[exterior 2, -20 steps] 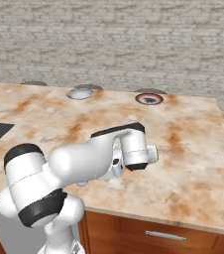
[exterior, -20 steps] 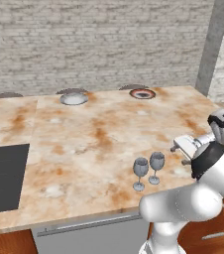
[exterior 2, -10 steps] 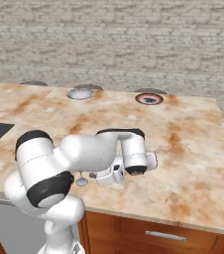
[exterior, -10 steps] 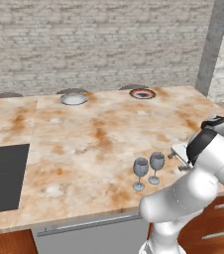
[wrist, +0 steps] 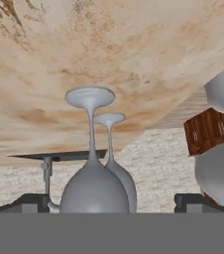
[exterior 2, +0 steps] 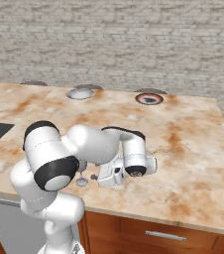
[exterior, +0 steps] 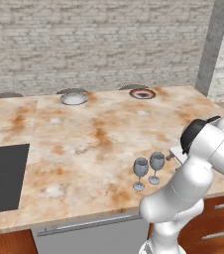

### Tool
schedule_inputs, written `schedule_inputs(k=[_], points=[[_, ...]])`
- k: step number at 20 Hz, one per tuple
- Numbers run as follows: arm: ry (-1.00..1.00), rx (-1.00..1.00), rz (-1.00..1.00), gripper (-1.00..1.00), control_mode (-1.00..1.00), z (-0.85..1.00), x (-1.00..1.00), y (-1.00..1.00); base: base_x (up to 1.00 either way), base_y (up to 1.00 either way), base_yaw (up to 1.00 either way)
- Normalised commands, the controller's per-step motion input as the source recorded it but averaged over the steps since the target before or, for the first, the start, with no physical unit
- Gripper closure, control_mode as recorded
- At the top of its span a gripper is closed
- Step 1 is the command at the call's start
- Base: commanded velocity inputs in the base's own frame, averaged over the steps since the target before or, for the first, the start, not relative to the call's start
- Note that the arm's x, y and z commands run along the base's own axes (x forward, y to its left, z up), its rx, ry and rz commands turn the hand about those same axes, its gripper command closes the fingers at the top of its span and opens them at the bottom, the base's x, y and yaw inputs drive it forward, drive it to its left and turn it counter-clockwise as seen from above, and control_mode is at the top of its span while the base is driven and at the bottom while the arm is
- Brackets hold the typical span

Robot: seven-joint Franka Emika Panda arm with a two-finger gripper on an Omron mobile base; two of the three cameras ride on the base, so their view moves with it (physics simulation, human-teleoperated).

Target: Retrieve the wine glasses from the counter and place one next to each plate.

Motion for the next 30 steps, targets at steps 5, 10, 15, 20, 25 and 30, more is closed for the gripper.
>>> schedule_inputs(k=[5,10,15,20,25,30], points=[[0.0,0.0,-0.07,-1.0,-1.0,-0.24,0.2,0.0,0.0,0.0,0.0],[0.0,0.0,-0.03,-1.0,-1.0,-0.06,-0.03,0.0,0.0,0.0,0.0],[0.01,0.0,0.0,-1.0,-1.0,0.0,0.0,0.08,0.0,0.0,0.0],[0.05,0.0,0.0,-1.0,-1.0,-0.1,0.0,0.16,0.0,0.0,0.0],[0.06,0.0,0.0,-1.0,-1.0,-0.19,0.0,0.25,0.0,0.0,0.0],[0.03,0.0,-0.03,-1.0,-1.0,-0.27,0.0,0.22,0.0,0.0,0.0]])
